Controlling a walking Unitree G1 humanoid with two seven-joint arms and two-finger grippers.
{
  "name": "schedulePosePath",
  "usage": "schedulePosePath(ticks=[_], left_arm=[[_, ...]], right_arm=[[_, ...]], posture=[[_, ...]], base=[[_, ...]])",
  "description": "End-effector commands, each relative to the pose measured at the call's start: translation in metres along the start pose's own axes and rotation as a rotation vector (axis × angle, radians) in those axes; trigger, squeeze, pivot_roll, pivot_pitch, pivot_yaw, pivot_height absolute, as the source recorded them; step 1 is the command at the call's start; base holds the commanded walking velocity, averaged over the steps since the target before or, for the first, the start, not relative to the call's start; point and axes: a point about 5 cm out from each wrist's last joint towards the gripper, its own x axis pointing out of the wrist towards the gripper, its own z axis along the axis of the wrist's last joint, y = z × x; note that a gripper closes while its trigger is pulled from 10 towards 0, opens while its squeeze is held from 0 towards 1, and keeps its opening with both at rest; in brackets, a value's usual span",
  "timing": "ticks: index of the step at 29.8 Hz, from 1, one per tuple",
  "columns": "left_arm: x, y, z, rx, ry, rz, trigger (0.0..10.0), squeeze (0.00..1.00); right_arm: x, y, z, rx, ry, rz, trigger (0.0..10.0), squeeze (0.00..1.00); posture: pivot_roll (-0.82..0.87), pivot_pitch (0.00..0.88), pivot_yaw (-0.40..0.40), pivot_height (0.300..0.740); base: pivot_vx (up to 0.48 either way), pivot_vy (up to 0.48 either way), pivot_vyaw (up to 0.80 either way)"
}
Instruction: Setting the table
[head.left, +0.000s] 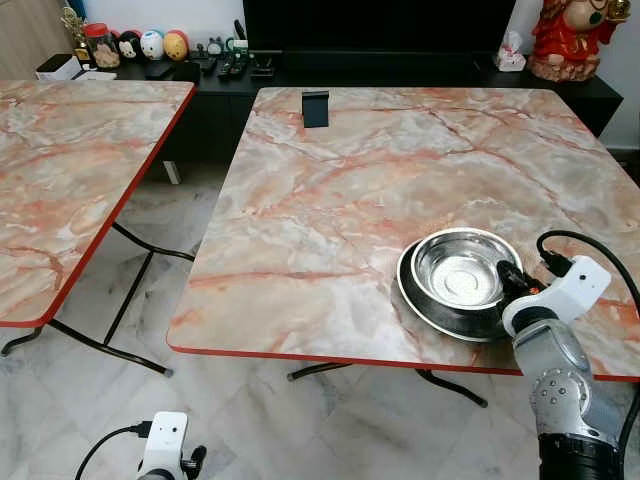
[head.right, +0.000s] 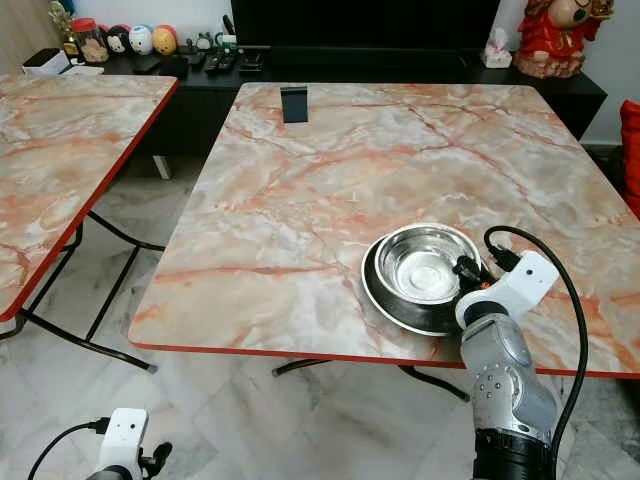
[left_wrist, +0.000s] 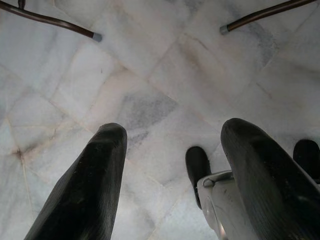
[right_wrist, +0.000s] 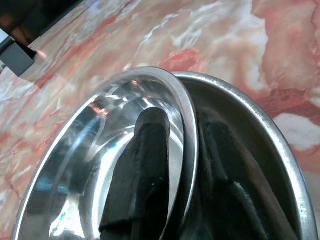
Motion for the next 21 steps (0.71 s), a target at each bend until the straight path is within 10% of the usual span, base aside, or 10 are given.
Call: schedulePosePath(ticks=[1, 2, 5, 10, 12, 14, 15, 16, 17, 21], left_arm=[[-0.0011, -0.0003, -0.0031, -0.001, 0.003, -0.003, 10.0, 0.0], [-0.0011, -0.0003, -0.003, -0.001, 0.003, -0.004, 10.0, 0.0], [-0.001, -0.0005, -0.0028, 0.0, 0.002, -0.004, 10.0, 0.0], [-0.0011, -0.0005, -0.0028, -0.001, 0.0, -0.004, 10.0, 0.0], [-0.0011, -0.0006, -0.0027, -0.002, -0.001, -0.005, 10.0, 0.0], [-0.0011, -0.0006, -0.0026, -0.002, -0.001, -0.005, 10.0, 0.0], [-0.001, -0.0008, -0.0025, -0.002, -0.002, -0.005, 10.0, 0.0], [-0.001, -0.0008, -0.0025, -0.002, -0.002, -0.005, 10.0, 0.0], [-0.0009, -0.0011, -0.0022, -0.002, -0.003, -0.006, 10.0, 0.0], [-0.0007, -0.0018, -0.0016, -0.003, -0.005, -0.008, 10.0, 0.0]], right_arm=[[0.0008, -0.0019, 0.0006, -0.01, -0.001, -0.011, 10.0, 0.07], [0.0009, -0.0018, 0.0008, -0.01, -0.002, -0.01, 10.0, 0.37], [0.0011, -0.0019, 0.001, -0.012, -0.003, -0.011, 10.0, 0.4], [0.0008, -0.0023, 0.001, -0.011, -0.003, -0.015, 10.0, 0.34], [0.0006, -0.0046, 0.0018, -0.022, -0.008, -0.03, 10.0, 0.01], [0.0004, -0.0054, 0.0021, -0.025, -0.008, -0.035, 10.0, 0.01], [-0.0001, -0.0058, 0.0023, -0.038, -0.007, -0.036, 10.0, 0.34], [-0.0001, -0.0058, 0.0023, -0.038, -0.007, -0.036, 10.0, 0.34], [-0.0006, -0.0064, 0.0021, -0.049, -0.004, -0.042, 10.0, 1.0], [-0.0009, -0.0097, 0.0002, -0.069, 0.014, -0.069, 10.0, 1.0]], posture=[[0.01, 0.057, 0.016, 0.74], [0.01, 0.057, 0.016, 0.74], [0.01, 0.057, 0.016, 0.74], [0.01, 0.056, 0.016, 0.74], [0.01, 0.056, 0.016, 0.74], [0.01, 0.057, 0.016, 0.74], [0.01, 0.057, 0.016, 0.74], [0.01, 0.057, 0.016, 0.74], [0.01, 0.058, 0.016, 0.74], [0.01, 0.057, 0.016, 0.74]], base=[[0.0, 0.0, 0.0], [0.0, 0.0, 0.0], [0.0, 0.0, 0.0], [0.0, 0.0, 0.0], [0.0, 0.0, 0.0], [0.0, 0.0, 0.0], [0.0, 0.0, 0.0], [0.0, 0.0, 0.0], [0.0, 0.0, 0.0], [0.0, 0.0, 0.0]])
